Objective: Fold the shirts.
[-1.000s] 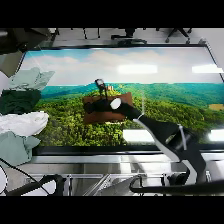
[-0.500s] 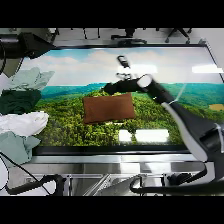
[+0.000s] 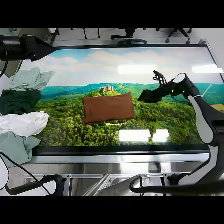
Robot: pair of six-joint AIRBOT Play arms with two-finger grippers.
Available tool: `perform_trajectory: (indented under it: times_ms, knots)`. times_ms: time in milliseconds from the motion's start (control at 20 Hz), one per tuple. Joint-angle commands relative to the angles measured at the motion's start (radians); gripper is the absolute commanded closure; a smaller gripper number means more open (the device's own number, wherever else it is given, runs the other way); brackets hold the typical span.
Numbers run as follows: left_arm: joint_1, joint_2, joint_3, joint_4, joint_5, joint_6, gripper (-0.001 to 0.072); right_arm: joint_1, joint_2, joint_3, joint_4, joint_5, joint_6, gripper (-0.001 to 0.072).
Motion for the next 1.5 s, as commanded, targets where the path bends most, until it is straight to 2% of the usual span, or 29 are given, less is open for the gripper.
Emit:
perform_trajectory:
  times_ms: [0,200,250,350,400,600,800,950,1200,1450]
  knots:
    - [0.000,-0.001,0.000,0.000,-0.002,-0.006,0.0695,0.037,-0.091,-0.003,0.124,0.028,-0.073,0.0106]
    - [0.000,-0.001,0.000,0.000,-0.002,-0.006,0.0695,0.122,-0.163,-0.003,0.166,-0.024,-0.108,0.0112]
    - [0.000,-0.001,0.000,0.000,-0.002,-0.006,0.0695,0.134,-0.172,-0.002,0.193,-0.035,-0.124,0.0184]
    - [0.000,-0.001,0.000,0.000,-0.002,-0.006,0.0695,0.133,-0.170,0.007,0.246,-0.045,-0.181,0.0663]
    - [0.000,-0.001,0.000,0.000,-0.002,-0.006,0.0695,0.118,-0.161,0.023,0.251,-0.047,-0.182,0.0693]
    - [0.000,-0.001,0.000,0.000,-0.003,-0.006,0.0695,-0.040,-0.059,0.046,0.247,-0.083,-0.173,0.0694]
    - [0.000,-0.001,0.000,0.000,-0.018,-0.006,0.0695,-0.369,0.070,0.042,0.227,-0.095,-0.108,0.0694]
    - [0.000,-0.001,0.000,0.000,-0.025,-0.005,0.0695,-0.643,0.158,-0.006,0.155,-0.098,-0.041,0.0694]
    - [0.000,-0.001,0.000,0.000,-0.018,-0.005,0.0695,-1.036,0.314,-0.267,0.113,-0.090,-0.030,0.0694]
    - [0.000,-0.001,0.000,0.000,-0.035,0.010,0.0695,-1.199,0.359,-0.522,0.050,-0.032,-0.067,0.0694]
